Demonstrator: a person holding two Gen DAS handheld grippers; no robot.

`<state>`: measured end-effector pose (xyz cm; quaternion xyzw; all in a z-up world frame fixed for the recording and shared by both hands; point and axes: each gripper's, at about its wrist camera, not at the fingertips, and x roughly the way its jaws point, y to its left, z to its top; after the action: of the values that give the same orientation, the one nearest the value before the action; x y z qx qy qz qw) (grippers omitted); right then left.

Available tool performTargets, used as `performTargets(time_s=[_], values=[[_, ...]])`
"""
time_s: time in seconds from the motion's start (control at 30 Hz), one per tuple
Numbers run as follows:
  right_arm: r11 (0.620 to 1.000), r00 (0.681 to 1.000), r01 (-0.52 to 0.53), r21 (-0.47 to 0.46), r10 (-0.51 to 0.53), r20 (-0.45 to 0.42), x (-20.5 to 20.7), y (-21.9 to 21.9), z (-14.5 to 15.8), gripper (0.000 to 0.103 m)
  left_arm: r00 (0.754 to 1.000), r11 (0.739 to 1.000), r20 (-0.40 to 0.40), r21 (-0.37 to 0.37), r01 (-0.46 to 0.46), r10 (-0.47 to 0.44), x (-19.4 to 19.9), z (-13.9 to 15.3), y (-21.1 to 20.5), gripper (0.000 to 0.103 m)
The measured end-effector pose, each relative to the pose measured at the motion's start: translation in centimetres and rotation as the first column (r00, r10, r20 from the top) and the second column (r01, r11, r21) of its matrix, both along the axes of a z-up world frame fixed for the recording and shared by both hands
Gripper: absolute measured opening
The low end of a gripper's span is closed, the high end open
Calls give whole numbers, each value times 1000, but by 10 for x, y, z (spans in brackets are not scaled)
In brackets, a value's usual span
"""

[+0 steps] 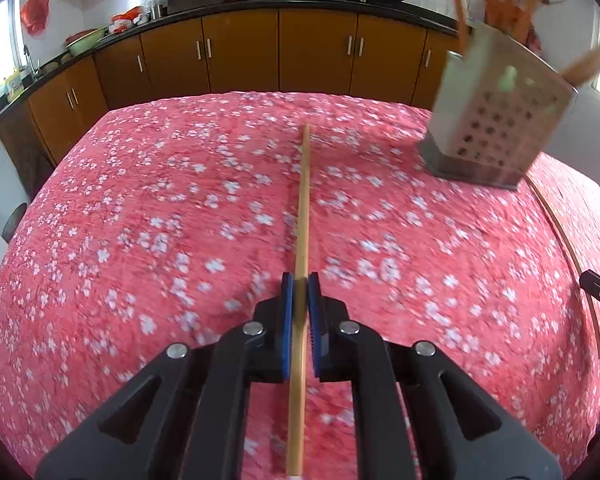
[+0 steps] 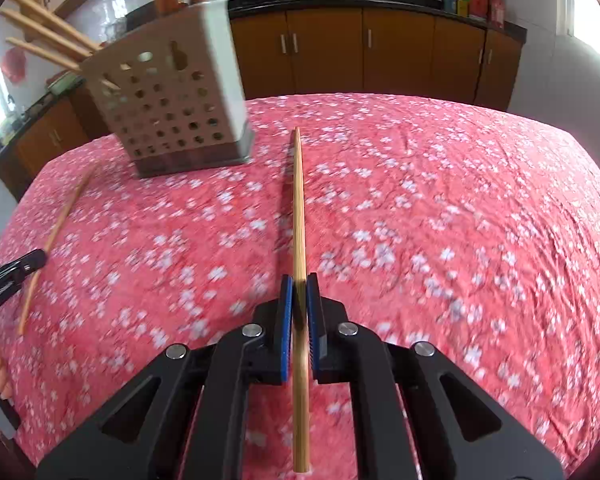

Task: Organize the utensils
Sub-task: 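Lower the left tool onto a chopstick while the right tool grasps another, then hold the grasped chopsticks against the table with both tools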

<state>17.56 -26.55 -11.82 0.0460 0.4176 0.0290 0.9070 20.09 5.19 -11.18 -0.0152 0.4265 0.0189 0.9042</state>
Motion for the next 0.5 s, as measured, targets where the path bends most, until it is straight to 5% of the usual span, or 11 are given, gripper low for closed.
performTargets(time_s=[0.5], values=[[1000, 1000, 9, -5, -9, 15, 1, -4, -4, 9, 1000, 999, 7, -43, 18, -18, 4, 2, 9, 15]])
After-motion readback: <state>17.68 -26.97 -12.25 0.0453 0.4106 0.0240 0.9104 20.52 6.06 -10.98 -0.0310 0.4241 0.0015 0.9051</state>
